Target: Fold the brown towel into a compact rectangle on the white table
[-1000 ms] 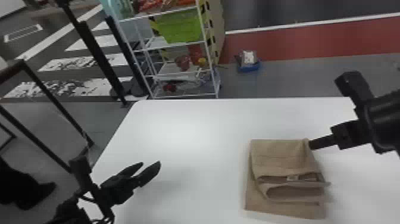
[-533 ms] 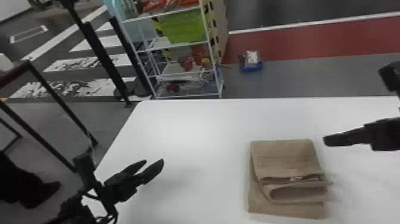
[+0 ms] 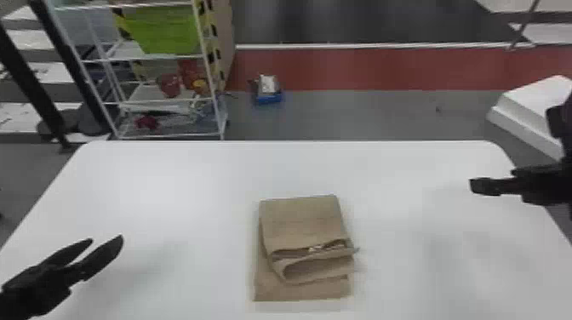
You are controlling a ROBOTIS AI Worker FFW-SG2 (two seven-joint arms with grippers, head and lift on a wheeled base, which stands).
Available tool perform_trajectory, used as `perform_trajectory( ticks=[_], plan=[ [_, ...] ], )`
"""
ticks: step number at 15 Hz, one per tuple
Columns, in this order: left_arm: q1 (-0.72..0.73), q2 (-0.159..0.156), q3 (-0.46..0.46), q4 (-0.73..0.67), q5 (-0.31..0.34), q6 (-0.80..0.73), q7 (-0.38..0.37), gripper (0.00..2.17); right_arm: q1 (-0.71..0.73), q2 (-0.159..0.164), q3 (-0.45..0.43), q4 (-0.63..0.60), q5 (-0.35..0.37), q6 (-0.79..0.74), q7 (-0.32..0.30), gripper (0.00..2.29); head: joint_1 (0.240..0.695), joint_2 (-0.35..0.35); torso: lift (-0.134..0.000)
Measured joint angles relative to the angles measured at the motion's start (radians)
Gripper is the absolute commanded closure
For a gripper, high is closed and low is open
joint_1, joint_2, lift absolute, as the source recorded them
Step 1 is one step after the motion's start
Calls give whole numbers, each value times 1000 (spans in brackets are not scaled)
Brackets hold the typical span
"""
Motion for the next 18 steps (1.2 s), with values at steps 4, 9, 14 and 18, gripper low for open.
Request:
perform_trajectory(
  ticks=[4, 9, 14, 18],
  plan=[
    [11, 0, -8, -16, -19, 1, 4, 33, 140, -23, 45, -176, -26, -285, 359, 124, 695, 137, -124],
    [28, 0, -7, -29, -20, 2, 12, 33, 262, -146, 279, -424, 53, -388, 404, 120, 695, 279, -124],
    [30, 0, -16, -24, -20, 0, 20, 33, 241, -216, 460, -425, 160, -446, 404, 120, 695, 331, -124],
    [30, 0, -14, -23, -20, 0, 20, 33, 137, -225, 628, -333, 223, -470, 404, 124, 695, 350, -124]
  ],
)
